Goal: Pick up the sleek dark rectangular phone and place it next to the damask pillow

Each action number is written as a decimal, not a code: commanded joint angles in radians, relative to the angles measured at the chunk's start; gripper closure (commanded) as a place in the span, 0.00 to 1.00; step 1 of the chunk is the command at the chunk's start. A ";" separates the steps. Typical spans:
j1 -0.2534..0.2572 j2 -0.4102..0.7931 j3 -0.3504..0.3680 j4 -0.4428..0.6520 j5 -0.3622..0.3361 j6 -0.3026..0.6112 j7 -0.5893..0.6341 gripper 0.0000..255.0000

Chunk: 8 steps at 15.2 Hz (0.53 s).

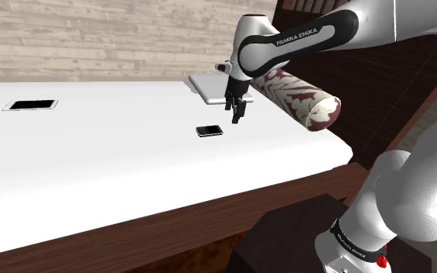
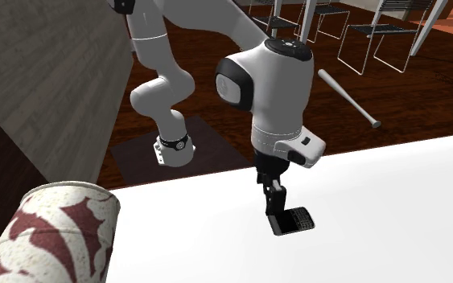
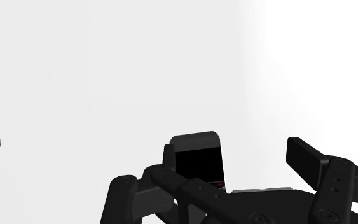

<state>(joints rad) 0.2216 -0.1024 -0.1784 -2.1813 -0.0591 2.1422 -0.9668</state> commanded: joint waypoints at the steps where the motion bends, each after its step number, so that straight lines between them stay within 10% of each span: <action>1: 0.013 0.070 0.000 0.039 0.029 0.032 -0.091 0.00; 8: 0.028 0.219 0.022 0.110 0.088 0.108 -0.252 0.00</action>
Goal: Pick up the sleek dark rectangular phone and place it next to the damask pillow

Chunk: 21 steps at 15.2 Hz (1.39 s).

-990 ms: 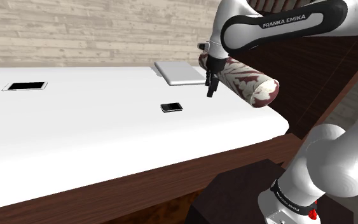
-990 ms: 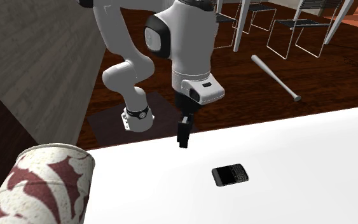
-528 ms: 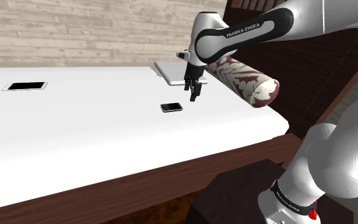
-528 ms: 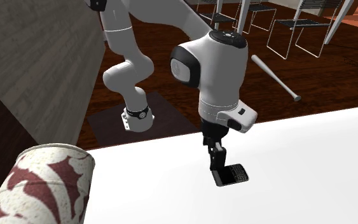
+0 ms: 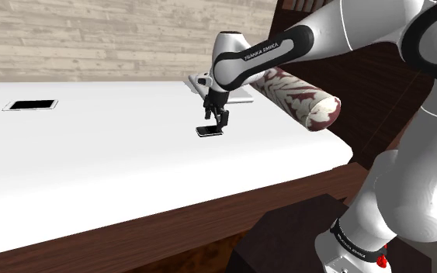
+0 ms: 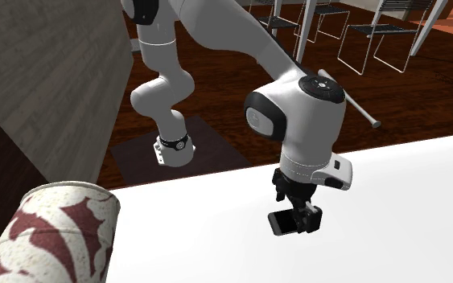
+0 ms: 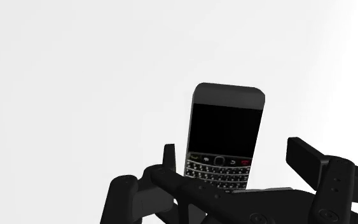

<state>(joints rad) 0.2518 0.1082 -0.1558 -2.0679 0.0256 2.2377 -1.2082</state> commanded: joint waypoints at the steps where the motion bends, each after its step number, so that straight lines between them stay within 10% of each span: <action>1: -0.002 0.016 0.000 -0.008 0.005 0.024 -0.011 0.00; 13: -0.003 0.044 0.001 -0.024 0.012 0.067 -0.016 0.00; 14: -0.003 0.044 0.001 -0.024 0.012 0.067 -0.016 1.00; 21: -0.003 0.045 0.001 -0.022 0.012 0.067 -0.016 1.00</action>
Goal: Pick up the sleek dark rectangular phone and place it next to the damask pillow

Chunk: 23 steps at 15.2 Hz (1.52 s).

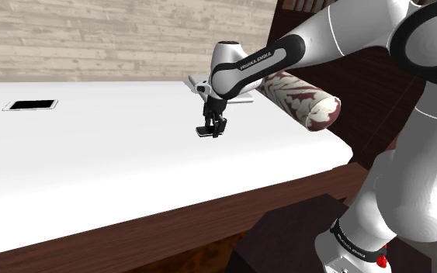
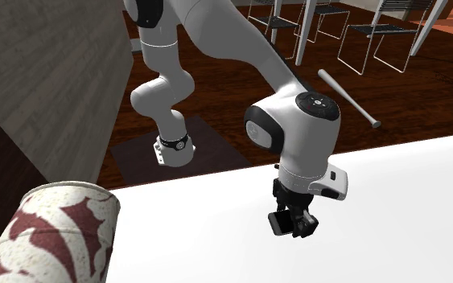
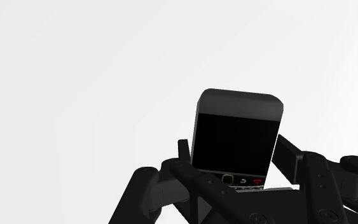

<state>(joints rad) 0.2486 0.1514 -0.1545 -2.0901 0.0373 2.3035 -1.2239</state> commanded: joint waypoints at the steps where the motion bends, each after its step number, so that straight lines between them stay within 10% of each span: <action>1: 0.000 0.002 0.000 0.000 0.000 0.001 0.000 1.00; 23: 0.003 -0.110 -0.002 0.155 -0.025 -0.264 0.018 1.00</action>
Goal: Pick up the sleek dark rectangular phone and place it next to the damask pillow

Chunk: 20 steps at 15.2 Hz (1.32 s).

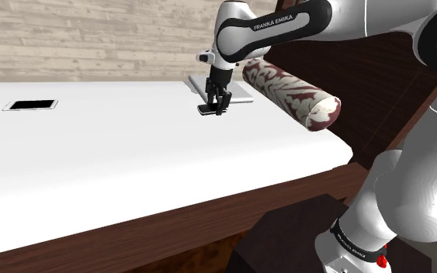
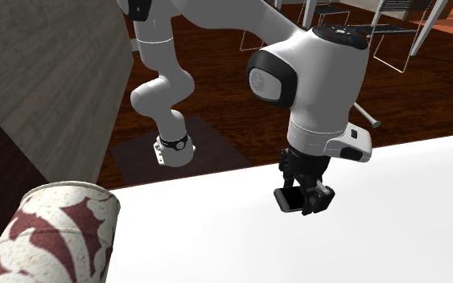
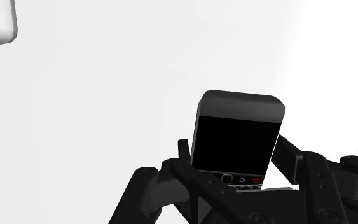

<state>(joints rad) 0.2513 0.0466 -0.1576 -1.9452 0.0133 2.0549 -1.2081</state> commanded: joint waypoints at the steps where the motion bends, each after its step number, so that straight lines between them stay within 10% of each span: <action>1: 0.001 -0.008 0.001 0.020 -0.002 -0.028 0.002 1.00; 20: 0.001 -0.025 0.001 0.256 -0.005 -0.281 0.006 1.00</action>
<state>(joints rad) 0.2528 0.0239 -0.1566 -1.7022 0.0083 1.7894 -1.2017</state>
